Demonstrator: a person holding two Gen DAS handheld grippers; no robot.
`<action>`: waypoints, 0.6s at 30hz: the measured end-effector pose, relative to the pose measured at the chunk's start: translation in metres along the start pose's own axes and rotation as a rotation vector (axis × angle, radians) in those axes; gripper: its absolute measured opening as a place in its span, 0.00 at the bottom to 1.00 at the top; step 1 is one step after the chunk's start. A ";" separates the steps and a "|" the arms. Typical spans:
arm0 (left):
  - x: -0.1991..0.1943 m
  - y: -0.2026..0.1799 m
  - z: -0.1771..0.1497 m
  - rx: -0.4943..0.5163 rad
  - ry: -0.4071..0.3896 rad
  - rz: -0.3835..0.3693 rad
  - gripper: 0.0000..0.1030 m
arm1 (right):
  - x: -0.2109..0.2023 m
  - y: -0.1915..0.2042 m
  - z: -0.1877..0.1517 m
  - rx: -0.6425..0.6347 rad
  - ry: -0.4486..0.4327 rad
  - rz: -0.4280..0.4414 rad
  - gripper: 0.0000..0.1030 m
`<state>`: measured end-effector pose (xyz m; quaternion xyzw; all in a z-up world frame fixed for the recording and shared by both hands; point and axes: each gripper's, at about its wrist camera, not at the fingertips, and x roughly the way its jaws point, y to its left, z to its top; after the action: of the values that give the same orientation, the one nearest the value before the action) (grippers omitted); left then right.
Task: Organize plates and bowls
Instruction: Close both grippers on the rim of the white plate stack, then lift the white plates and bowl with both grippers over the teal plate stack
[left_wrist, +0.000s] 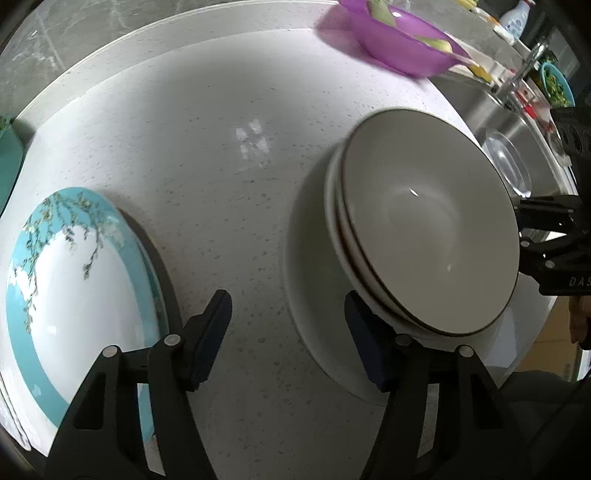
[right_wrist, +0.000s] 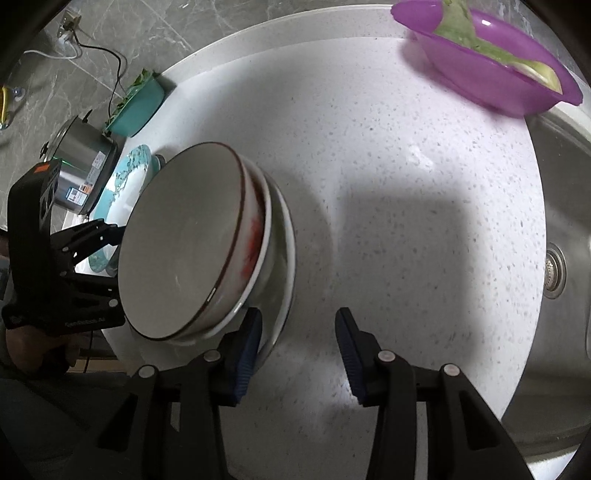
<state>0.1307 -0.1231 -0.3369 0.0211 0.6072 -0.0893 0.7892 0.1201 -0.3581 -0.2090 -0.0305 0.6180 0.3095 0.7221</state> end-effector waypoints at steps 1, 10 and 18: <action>0.002 -0.002 0.002 0.009 0.008 0.000 0.56 | 0.001 -0.001 0.000 0.005 -0.003 0.010 0.45; 0.025 -0.009 0.020 -0.012 0.019 -0.054 0.38 | 0.016 0.003 0.007 0.059 -0.009 0.073 0.31; 0.033 -0.006 0.035 -0.078 -0.043 -0.073 0.24 | 0.018 0.005 0.016 0.079 -0.062 0.052 0.28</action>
<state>0.1715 -0.1381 -0.3588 -0.0338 0.5935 -0.0946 0.7986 0.1327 -0.3397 -0.2196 0.0238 0.6075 0.3043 0.7333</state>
